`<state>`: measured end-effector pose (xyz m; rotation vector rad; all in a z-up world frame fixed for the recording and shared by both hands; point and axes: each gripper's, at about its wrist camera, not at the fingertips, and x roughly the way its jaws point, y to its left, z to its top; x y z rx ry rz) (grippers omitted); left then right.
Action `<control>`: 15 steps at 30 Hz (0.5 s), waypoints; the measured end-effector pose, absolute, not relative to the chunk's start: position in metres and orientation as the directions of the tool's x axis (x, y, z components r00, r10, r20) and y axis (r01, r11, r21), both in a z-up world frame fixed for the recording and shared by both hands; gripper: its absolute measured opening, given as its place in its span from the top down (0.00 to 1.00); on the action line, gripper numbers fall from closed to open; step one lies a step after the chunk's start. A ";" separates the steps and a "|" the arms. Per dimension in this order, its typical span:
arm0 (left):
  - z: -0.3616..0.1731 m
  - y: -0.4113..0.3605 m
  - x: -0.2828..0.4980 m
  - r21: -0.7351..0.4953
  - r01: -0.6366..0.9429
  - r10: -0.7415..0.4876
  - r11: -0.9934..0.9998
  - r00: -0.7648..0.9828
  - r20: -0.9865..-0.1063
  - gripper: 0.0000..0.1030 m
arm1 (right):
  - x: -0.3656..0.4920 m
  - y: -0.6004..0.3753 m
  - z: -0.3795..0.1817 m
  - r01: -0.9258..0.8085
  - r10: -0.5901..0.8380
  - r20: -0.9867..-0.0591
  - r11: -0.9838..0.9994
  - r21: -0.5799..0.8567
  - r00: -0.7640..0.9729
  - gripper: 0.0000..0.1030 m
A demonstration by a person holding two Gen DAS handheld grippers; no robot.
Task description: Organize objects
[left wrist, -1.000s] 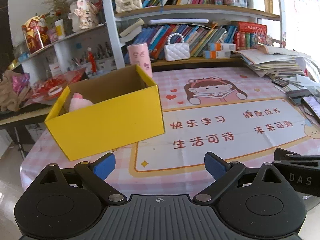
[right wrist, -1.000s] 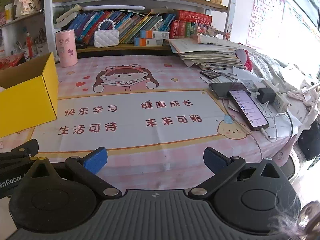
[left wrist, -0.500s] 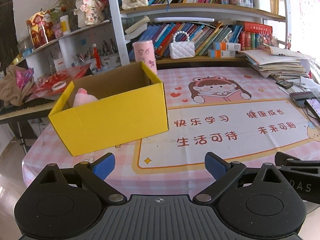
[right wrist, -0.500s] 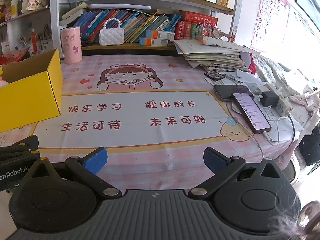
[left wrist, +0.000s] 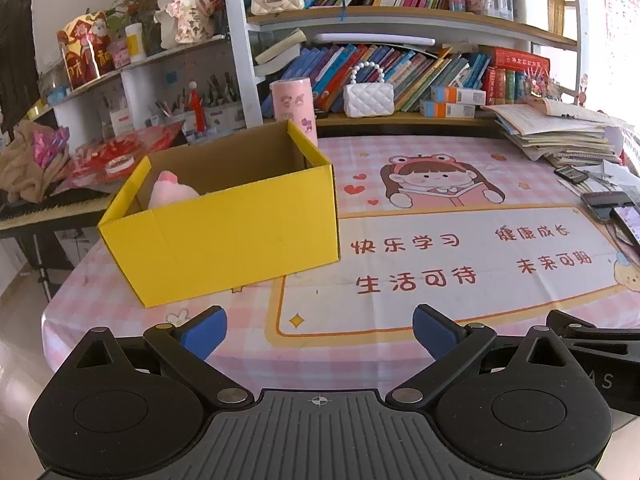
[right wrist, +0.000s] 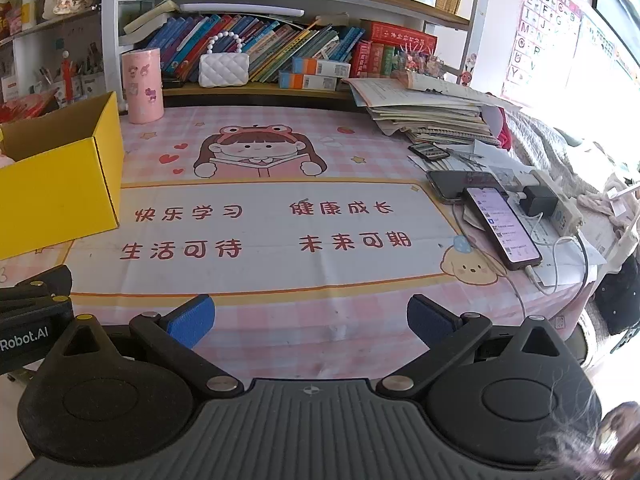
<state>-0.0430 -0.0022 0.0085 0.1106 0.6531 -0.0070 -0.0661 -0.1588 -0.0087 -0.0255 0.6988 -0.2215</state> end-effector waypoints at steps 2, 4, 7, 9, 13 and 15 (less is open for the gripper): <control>0.008 -0.002 -0.042 0.095 0.039 0.027 0.995 0.792 -0.610 0.02 | -0.066 -0.158 -0.009 0.193 -0.212 -0.635 0.976 -0.100 0.742 0.00; 0.007 -0.002 -0.042 0.089 0.036 0.026 0.995 0.789 -0.614 0.02 | -0.066 -0.158 -0.009 0.194 -0.212 -0.636 0.976 -0.099 0.742 0.00; 0.007 -0.002 -0.041 0.090 0.037 0.027 0.995 0.788 -0.615 0.03 | -0.064 -0.157 -0.010 0.194 -0.214 -0.638 0.976 -0.103 0.740 0.00; 0.007 -0.002 -0.041 0.089 0.037 0.026 0.995 0.788 -0.615 0.03 | -0.064 -0.157 -0.010 0.194 -0.216 -0.638 0.975 -0.105 0.739 0.00; 0.006 -0.001 -0.040 0.084 0.036 0.024 0.996 0.785 -0.619 0.03 | -0.063 -0.157 -0.010 0.193 -0.216 -0.639 0.975 -0.106 0.738 0.00; 0.005 -0.001 -0.038 0.079 0.034 0.023 0.996 0.783 -0.621 0.03 | -0.062 -0.157 -0.010 0.193 -0.215 -0.640 0.975 -0.106 0.738 0.00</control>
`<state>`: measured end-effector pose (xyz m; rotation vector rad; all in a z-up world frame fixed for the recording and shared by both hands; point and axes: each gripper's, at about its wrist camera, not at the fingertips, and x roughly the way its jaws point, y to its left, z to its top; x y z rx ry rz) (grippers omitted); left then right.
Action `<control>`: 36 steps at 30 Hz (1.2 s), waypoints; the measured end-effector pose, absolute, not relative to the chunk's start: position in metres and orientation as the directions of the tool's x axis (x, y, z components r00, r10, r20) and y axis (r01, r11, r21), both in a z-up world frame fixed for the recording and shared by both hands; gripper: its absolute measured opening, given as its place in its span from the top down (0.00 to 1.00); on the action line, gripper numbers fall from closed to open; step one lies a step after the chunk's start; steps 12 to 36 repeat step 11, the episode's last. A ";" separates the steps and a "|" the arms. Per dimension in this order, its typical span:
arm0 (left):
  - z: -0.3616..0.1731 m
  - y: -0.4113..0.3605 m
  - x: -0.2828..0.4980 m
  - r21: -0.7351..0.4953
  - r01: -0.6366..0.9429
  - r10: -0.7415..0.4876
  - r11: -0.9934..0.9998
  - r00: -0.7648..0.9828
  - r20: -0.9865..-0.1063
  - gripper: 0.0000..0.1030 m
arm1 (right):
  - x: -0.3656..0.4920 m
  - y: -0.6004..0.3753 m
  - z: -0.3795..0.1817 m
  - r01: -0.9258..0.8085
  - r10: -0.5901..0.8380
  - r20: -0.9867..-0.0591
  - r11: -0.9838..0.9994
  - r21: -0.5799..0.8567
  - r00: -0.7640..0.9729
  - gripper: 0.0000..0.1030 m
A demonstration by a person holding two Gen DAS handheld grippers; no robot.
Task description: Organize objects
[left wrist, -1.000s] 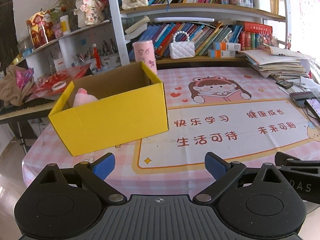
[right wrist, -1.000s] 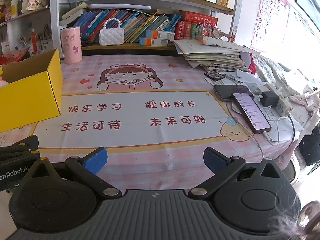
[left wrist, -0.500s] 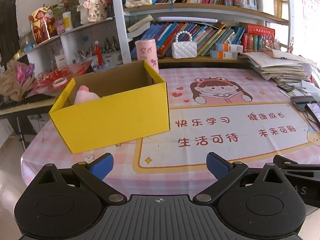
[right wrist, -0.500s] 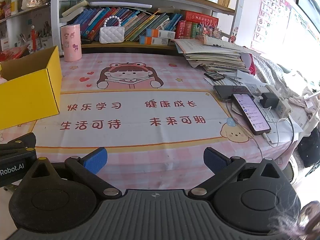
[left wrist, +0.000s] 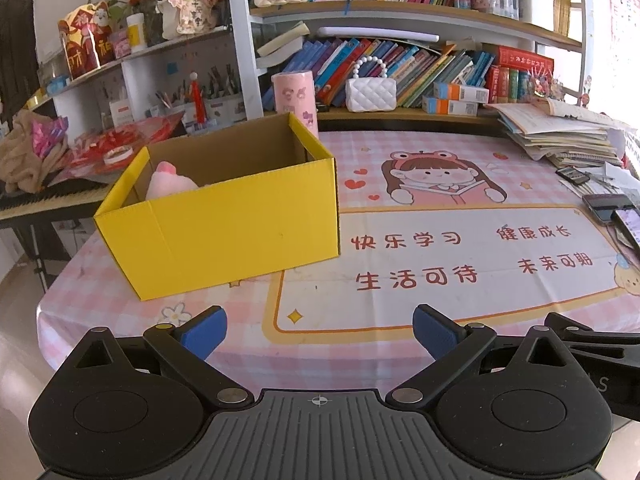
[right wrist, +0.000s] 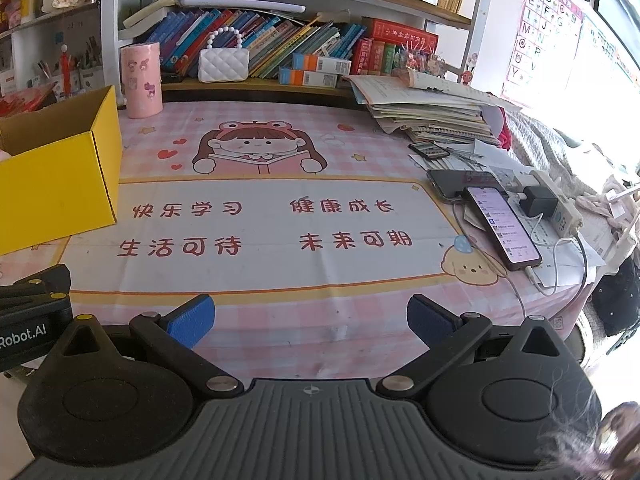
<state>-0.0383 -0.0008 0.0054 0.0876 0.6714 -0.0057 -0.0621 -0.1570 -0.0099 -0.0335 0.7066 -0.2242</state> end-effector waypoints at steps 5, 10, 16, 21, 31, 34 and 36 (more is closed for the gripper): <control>0.005 0.001 -0.036 0.080 0.026 0.029 0.996 0.783 -0.621 0.03 | -0.060 -0.158 -0.013 0.189 -0.217 -0.644 0.975 -0.113 0.734 0.00; 0.003 0.002 -0.033 0.071 0.019 0.030 0.997 0.776 -0.630 0.02 | -0.056 -0.155 -0.014 0.180 -0.212 -0.654 0.977 -0.117 0.726 0.00; 0.002 0.003 -0.032 0.070 0.019 0.030 0.997 0.774 -0.632 0.02 | -0.055 -0.155 -0.014 0.178 -0.211 -0.656 0.977 -0.118 0.724 0.00; 0.002 0.003 -0.032 0.070 0.019 0.030 0.997 0.774 -0.632 0.02 | -0.055 -0.155 -0.014 0.178 -0.211 -0.656 0.977 -0.118 0.724 0.00; 0.002 0.003 -0.032 0.070 0.019 0.030 0.997 0.774 -0.632 0.02 | -0.055 -0.155 -0.014 0.178 -0.211 -0.656 0.977 -0.118 0.724 0.00; 0.002 0.003 -0.032 0.070 0.019 0.030 0.997 0.774 -0.632 0.02 | -0.055 -0.155 -0.014 0.178 -0.211 -0.656 0.977 -0.118 0.724 0.00; 0.002 0.003 -0.032 0.070 0.019 0.030 0.997 0.774 -0.632 0.02 | -0.055 -0.155 -0.014 0.178 -0.211 -0.656 0.977 -0.118 0.724 0.00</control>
